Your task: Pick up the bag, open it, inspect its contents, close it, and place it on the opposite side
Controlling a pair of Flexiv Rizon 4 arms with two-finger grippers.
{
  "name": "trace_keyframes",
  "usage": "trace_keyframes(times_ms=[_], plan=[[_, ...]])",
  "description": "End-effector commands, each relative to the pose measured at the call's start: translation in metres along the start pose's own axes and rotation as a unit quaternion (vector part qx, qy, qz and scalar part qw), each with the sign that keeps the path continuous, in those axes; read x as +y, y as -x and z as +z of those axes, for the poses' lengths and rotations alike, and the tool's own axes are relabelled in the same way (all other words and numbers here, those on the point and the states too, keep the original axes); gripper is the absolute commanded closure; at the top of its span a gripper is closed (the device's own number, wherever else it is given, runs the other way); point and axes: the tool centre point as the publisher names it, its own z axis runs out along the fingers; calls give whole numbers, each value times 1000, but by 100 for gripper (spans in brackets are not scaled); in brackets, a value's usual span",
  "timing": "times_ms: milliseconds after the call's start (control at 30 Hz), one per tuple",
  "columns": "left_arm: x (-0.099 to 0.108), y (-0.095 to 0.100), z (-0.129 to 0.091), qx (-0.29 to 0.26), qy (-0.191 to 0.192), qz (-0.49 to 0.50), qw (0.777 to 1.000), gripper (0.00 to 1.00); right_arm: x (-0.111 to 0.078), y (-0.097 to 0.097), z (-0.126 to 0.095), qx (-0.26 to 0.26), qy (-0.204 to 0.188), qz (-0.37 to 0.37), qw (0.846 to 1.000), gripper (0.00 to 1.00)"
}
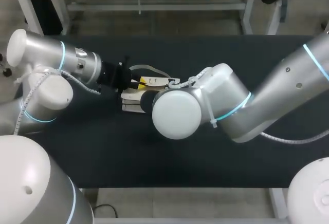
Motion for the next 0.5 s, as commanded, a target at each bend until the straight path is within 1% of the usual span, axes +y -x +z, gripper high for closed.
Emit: trace_keyframes(times_ms=[33,133,267,367,500], plan=[[5,-3,0,26,-7,-1,1000,100,0,-1,1,0,1,0,1000,100],[8,-11,2,42,0,-5,999,100,0,-1,1,0,1,0,1000,100],[14,-12,-1,38,3,-18,999,100,0,-1,1,0,1,0,1000,100],[9,-10,1,30,-4,-18,999,100,0,-1,1,0,1,0,1000,100],[2,-9,11,29,-10,-17,999,100,0,-1,1,0,1,0,1000,100]])
